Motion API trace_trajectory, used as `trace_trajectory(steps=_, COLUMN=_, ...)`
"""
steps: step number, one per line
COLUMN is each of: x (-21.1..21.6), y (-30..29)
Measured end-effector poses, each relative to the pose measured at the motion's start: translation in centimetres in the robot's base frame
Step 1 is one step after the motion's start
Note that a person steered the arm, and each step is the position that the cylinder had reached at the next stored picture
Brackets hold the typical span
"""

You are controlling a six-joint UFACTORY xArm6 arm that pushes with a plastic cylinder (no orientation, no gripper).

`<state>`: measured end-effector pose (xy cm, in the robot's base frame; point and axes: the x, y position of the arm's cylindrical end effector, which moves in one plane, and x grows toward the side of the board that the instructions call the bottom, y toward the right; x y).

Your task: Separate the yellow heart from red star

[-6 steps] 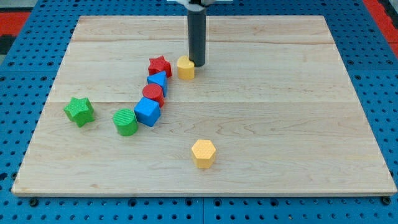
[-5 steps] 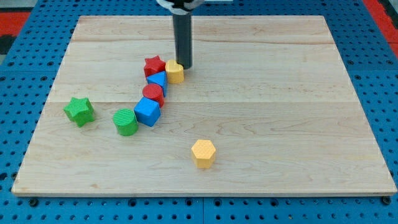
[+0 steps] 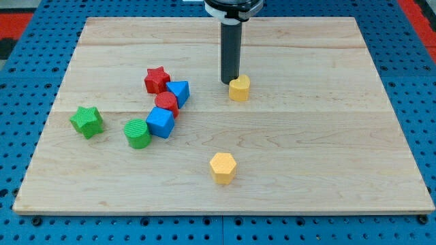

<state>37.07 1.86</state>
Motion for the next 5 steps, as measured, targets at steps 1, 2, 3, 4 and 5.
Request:
trace_trajectory(steps=1, x=-0.4, y=3.8)
trace_trajectory(steps=2, x=0.1, y=7.4)
trace_trajectory(steps=3, x=2.3, y=4.8)
trace_trajectory(steps=4, x=-0.4, y=2.8)
trace_trajectory(steps=5, x=-0.8, y=0.8)
